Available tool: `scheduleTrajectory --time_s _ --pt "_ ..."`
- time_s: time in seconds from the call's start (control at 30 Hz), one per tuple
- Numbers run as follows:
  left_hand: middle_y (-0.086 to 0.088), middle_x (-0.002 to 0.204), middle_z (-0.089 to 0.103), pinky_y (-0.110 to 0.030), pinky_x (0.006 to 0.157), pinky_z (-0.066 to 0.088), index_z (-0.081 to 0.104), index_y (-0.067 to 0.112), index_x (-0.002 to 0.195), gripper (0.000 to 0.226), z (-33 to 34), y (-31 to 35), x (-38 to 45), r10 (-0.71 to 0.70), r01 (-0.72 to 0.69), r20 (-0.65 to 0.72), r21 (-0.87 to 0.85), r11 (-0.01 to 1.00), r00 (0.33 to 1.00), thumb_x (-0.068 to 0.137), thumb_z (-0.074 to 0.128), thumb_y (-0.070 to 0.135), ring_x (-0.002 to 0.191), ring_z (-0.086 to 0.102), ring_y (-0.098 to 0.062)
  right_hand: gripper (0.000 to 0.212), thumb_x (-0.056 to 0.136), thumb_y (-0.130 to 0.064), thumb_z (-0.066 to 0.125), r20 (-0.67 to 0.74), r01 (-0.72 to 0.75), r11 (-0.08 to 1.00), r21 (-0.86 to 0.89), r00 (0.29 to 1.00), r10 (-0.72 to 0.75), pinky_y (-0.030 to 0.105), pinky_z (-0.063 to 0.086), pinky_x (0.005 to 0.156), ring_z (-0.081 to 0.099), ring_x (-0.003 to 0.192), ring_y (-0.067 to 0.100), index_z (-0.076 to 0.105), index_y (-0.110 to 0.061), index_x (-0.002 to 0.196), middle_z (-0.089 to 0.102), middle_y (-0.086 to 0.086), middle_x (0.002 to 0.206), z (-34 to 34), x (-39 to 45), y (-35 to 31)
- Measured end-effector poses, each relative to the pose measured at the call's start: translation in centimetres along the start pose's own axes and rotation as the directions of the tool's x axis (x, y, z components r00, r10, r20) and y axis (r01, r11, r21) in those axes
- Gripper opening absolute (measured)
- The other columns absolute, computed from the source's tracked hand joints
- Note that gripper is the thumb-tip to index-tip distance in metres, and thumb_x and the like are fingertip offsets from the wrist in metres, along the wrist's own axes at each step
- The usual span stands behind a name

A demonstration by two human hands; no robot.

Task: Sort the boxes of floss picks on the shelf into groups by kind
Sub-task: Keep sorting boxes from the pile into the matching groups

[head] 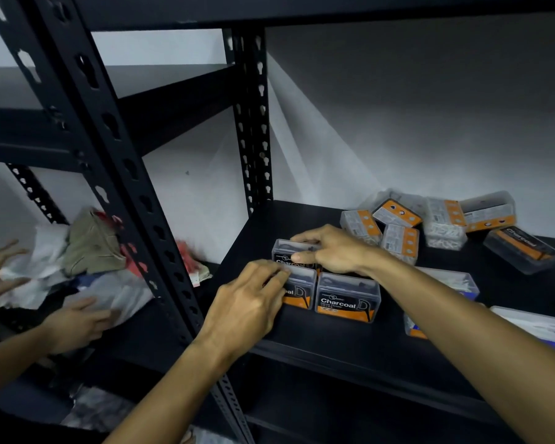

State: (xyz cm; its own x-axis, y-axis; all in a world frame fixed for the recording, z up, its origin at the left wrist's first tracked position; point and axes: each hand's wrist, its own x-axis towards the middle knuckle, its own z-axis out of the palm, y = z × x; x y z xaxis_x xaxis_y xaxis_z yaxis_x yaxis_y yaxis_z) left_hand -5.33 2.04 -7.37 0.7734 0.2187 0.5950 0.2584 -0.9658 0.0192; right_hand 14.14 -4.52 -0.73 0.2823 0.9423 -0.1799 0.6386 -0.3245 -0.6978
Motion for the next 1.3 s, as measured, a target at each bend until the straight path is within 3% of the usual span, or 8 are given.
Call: scheduleTrajectory --time_s 0.33,0.43,0.6,0.8,0.9,1.03,1.17,1.3 --pt "-0.006 0.117 0.067 -0.034 0.055 0.059 0.069 0.005 0.116 0.028 -0.1 0.1 0.1 -0.005 0.005 0.010 0.000 1.000 1.000 0.091 0.065 0.018 0.112 0.061 -0.019 0.042 0.083 -0.036 0.069 -0.010 0.007 1.000 -0.030 1.000 -0.007 0.031 0.040 0.101 0.053 0.119 0.015 0.060 -0.030 0.124 0.061 -0.003 0.128 0.1 0.2 0.4" --pt "-0.004 0.116 0.067 -0.032 0.054 0.058 0.070 0.006 0.115 0.029 -0.5 0.2 0.3 0.000 0.000 0.012 -0.004 1.000 1.000 0.089 0.068 0.017 0.111 0.061 -0.018 0.054 0.084 -0.037 0.068 -0.001 -0.009 0.999 -0.041 1.000 0.009 0.029 0.036 0.102 0.049 0.126 0.017 0.051 -0.026 0.134 0.055 0.000 0.136 -0.1 0.2 0.4" --pt "0.000 0.123 0.062 -0.032 0.056 0.059 0.065 0.010 0.121 0.040 -1.5 0.3 0.9 -0.057 0.059 0.077 -0.022 0.998 0.995 0.090 0.057 0.034 0.118 0.054 -0.015 0.059 0.087 -0.042 0.062 -0.007 -0.037 0.999 -0.016 0.999 0.037 0.035 0.039 0.105 0.055 0.119 0.014 0.043 -0.023 0.139 0.061 -0.003 0.126 -1.1 -0.1 0.6" --pt "0.003 0.125 0.062 -0.037 0.070 0.056 0.065 0.018 0.121 0.041 -2.9 0.5 5.0 -0.186 0.188 0.096 -0.010 0.982 0.978 0.092 0.048 0.042 0.119 0.053 -0.015 0.029 0.087 -0.031 0.064 -0.347 -0.065 0.997 -0.032 0.936 0.050 0.029 0.047 0.094 0.061 0.103 0.013 0.066 -0.020 0.113 0.066 -0.008 0.107 -6.0 -1.8 3.5" --pt "0.002 0.132 0.058 -0.041 0.086 0.049 0.058 0.021 0.130 0.041 -3.1 1.5 9.1 -0.275 0.282 0.234 0.005 0.959 0.933 0.095 0.051 0.041 0.123 0.050 -0.020 0.016 0.084 -0.026 0.060 -0.538 -0.268 0.944 -0.192 0.833 0.127 0.033 0.052 0.080 0.062 0.093 0.023 0.068 -0.017 0.095 0.068 0.001 0.103 -8.4 -2.8 5.8" --pt "-0.005 0.127 0.062 -0.040 0.086 0.050 0.053 0.019 0.134 0.046 -1.7 2.9 14.9 -0.283 0.276 0.399 0.076 0.958 0.872 0.095 0.048 0.044 0.113 0.058 -0.028 0.016 0.085 -0.026 0.058 -0.437 -0.475 0.793 -0.380 0.848 0.299 0.029 0.044 0.065 0.058 0.078 0.024 0.060 -0.012 0.092 0.066 0.009 0.098 -10.5 -3.8 8.0" --pt "-0.007 0.121 0.062 -0.037 0.083 0.051 0.051 0.014 0.130 0.049 1.6 4.4 19.8 -0.358 0.417 0.578 0.034 0.908 0.734 0.091 0.056 0.044 0.107 0.060 -0.028 0.022 0.087 -0.020 0.057 -0.386 -0.377 0.800 -0.468 0.901 0.198 0.033 0.050 0.078 0.060 0.092 0.025 0.061 -0.015 0.108 0.063 0.008 0.107 -11.4 -5.0 8.9" --pt "-0.005 0.104 0.065 -0.034 0.080 0.054 0.055 0.012 0.102 0.047 5.5 6.3 22.4 -0.421 0.592 0.671 -0.033 0.805 0.610 0.080 0.065 0.052 0.091 0.063 -0.023 0.020 0.087 -0.012 0.053 -0.298 -0.215 0.793 -0.571 0.954 0.044 0.028 0.042 0.063 0.057 0.090 0.023 0.063 -0.017 0.103 0.060 0.005 0.104 -11.9 -6.4 9.5"
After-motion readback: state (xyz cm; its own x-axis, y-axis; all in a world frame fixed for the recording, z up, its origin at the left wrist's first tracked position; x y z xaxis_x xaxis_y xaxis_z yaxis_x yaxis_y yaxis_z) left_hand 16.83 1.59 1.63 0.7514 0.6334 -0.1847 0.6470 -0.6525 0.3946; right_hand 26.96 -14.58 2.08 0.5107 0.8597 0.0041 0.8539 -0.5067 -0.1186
